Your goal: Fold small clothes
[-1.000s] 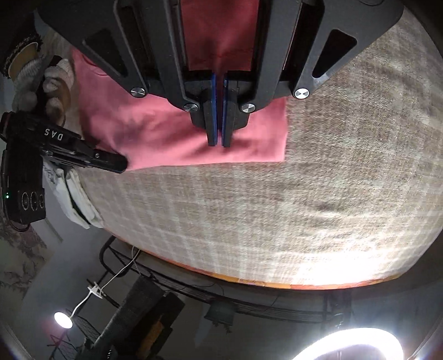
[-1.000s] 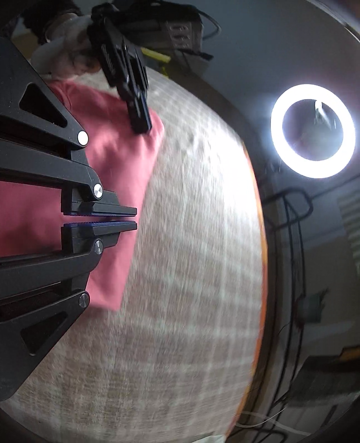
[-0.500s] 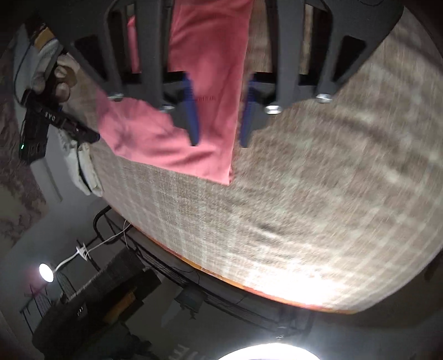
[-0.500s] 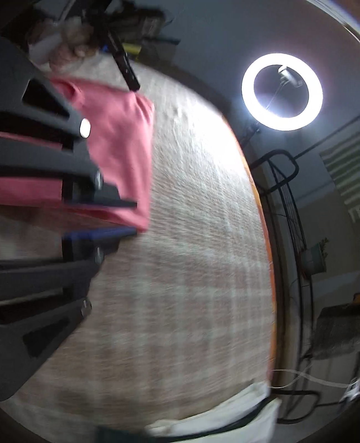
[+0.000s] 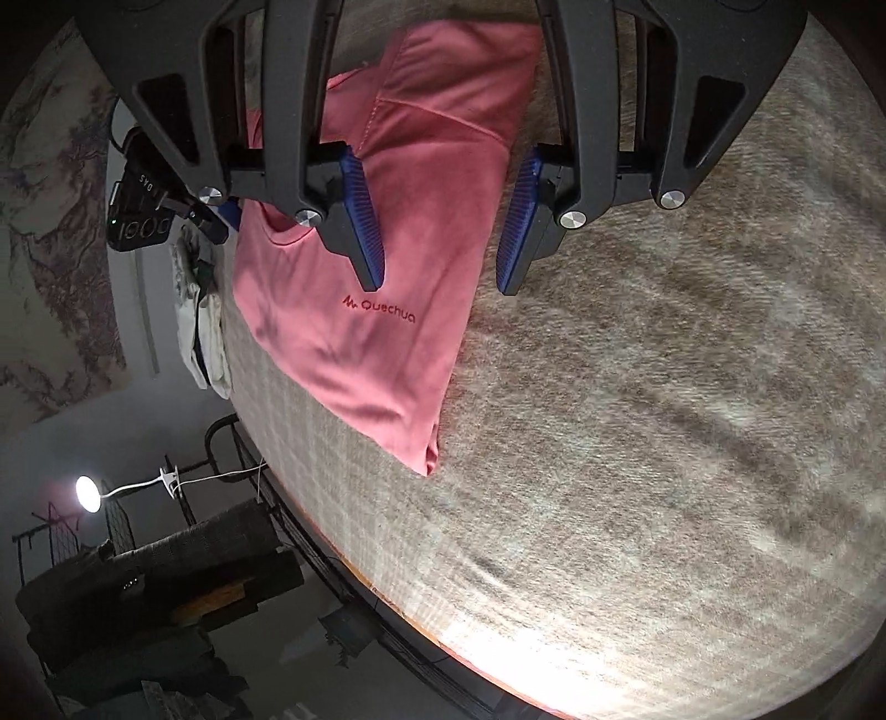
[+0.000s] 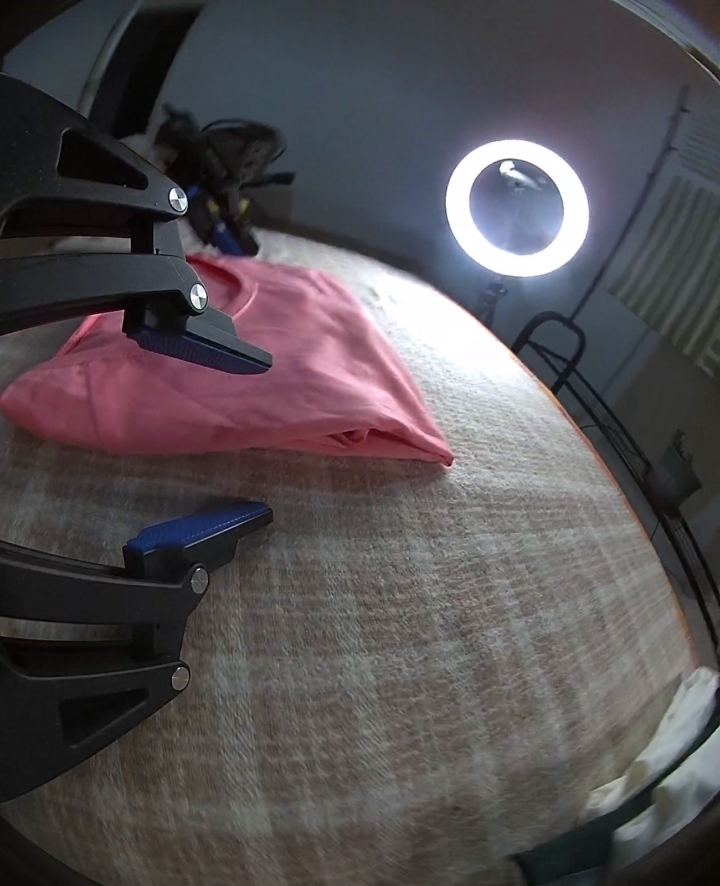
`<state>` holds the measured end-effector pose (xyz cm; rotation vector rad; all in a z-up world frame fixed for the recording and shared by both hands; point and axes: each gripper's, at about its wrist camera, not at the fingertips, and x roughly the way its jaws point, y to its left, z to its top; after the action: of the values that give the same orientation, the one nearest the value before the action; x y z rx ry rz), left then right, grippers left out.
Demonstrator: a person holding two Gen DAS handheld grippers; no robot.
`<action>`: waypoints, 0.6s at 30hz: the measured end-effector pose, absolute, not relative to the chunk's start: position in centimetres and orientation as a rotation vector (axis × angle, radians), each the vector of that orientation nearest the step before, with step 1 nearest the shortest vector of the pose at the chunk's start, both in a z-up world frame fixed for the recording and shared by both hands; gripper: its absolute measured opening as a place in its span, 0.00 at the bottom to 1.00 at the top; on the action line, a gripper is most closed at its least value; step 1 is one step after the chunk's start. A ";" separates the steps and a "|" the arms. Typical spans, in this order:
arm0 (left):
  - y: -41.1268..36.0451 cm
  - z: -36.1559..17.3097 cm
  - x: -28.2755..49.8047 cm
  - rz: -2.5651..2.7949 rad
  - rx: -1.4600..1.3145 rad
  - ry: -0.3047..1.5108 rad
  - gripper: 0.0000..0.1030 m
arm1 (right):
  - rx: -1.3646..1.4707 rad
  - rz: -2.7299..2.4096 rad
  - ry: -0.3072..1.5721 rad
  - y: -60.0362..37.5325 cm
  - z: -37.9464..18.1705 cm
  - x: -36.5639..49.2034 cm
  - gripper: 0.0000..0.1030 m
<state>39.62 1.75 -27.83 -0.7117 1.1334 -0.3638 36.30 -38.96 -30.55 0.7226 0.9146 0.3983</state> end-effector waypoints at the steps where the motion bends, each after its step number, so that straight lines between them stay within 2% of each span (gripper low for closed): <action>1: 1.5 -27.9 39.7 -0.373 -0.721 1.132 0.41 | 0.738 0.401 0.904 -38.8 -30.7 36.2 0.46; 4: 0.7 -27.9 40.1 -0.380 -0.731 1.121 0.40 | 0.755 0.394 0.887 -38.2 -30.8 36.7 0.47; 5: 0.4 -27.8 40.3 -0.375 -0.726 1.116 0.40 | 0.766 0.398 0.890 -37.9 -30.9 36.9 0.43; 6: -0.2 -27.8 40.6 -0.367 -0.718 1.119 0.34 | 0.779 0.407 0.907 -37.5 -31.1 37.1 0.40; 7: -0.6 -27.9 40.7 -0.363 -0.711 1.121 0.24 | 0.776 0.407 0.919 -36.9 -31.2 37.4 0.32; 8: -1.2 -27.9 40.9 -0.354 -0.688 1.123 0.20 | 0.744 0.389 0.920 -36.2 -31.1 37.5 0.24; 9: -1.9 -27.7 40.9 -0.327 -0.637 1.111 0.12 | 0.696 0.353 0.923 -35.6 -30.8 37.6 0.20; 10: -2.4 -27.5 40.8 -0.314 -0.605 1.105 0.09 | 0.675 0.334 0.928 -35.3 -30.6 37.6 0.12; 11: -2.9 -27.3 40.7 -0.303 -0.571 1.099 0.08 | 0.663 0.318 0.934 -35.0 -30.4 37.5 0.08; 18: -5.4 -23.5 38.8 -0.252 -0.407 1.018 0.05 | 0.466 0.270 0.890 -32.5 -26.3 36.0 0.05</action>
<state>38.80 -5.37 -23.46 -0.4072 1.0184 -0.2516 36.02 -32.49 -26.25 0.4663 0.8900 0.2701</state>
